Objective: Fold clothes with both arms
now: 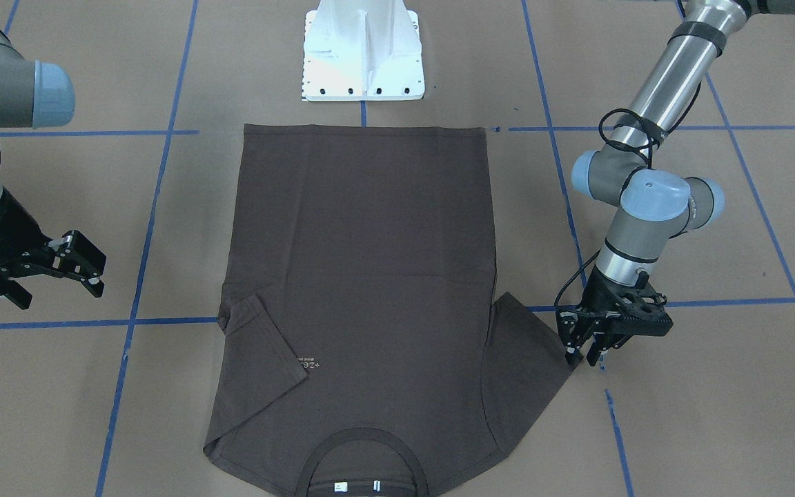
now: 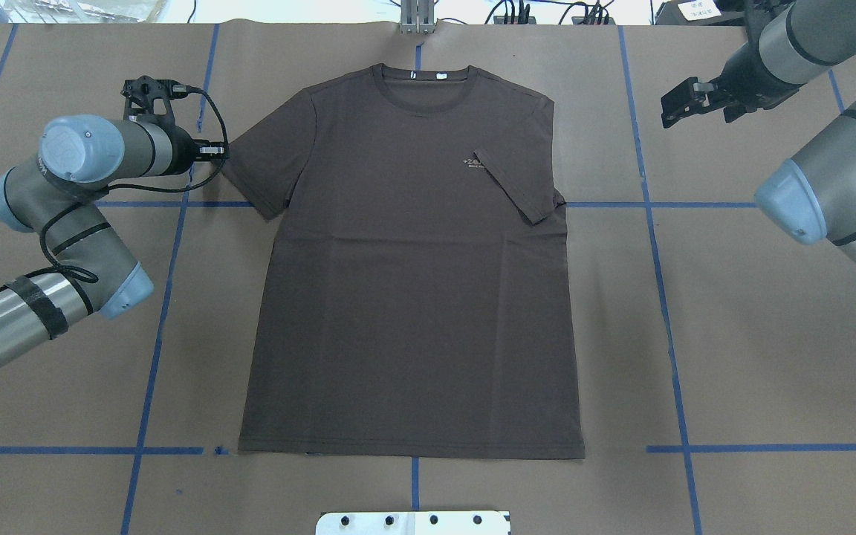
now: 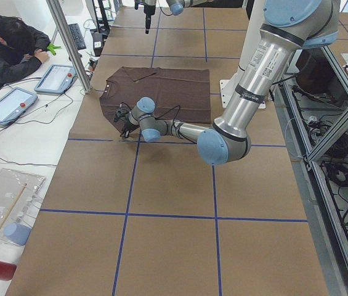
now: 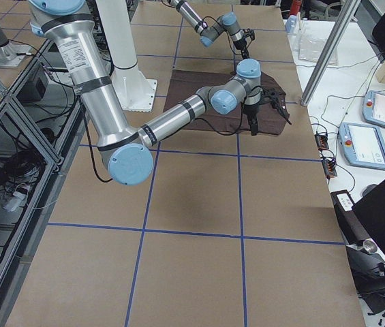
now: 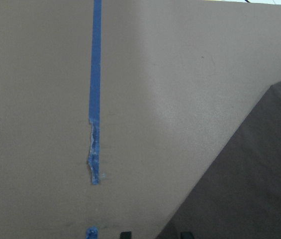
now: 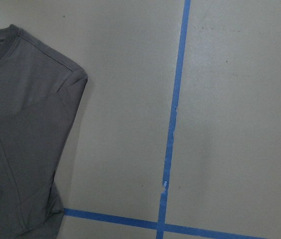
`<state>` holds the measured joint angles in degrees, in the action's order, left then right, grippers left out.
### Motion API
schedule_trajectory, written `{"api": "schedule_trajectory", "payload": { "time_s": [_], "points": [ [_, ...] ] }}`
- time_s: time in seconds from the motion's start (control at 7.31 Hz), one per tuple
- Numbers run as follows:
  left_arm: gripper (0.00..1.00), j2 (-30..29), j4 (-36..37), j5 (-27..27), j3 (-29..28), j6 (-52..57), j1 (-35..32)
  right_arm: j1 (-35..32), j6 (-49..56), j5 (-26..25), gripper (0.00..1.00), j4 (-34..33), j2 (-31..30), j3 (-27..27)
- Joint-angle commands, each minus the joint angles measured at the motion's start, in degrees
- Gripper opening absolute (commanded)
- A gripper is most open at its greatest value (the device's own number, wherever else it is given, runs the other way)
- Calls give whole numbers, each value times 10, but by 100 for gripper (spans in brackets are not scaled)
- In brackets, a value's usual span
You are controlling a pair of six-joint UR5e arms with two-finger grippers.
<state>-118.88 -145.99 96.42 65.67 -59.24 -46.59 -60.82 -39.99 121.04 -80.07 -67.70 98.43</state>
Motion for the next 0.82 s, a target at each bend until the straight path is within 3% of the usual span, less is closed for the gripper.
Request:
{"api": "schedule_trajectory", "payload": {
  "time_s": [0.0, 0.41, 0.55, 0.68],
  "points": [
    [43, 0, 0, 0, 1, 0, 4, 0, 0, 1, 100, 0, -1, -1],
    [41, 0, 0, -7, 0, -1, 12, -1, 0, 1, 100, 0, -1, -1],
    [27, 0, 0, -7, 2, -1, 12, -1, 0, 1, 100, 0, -1, -1],
    [0, -1, 0, -7, 4, -1, 12, -1, 0, 1, 100, 0, -1, 0]
  ]
}}
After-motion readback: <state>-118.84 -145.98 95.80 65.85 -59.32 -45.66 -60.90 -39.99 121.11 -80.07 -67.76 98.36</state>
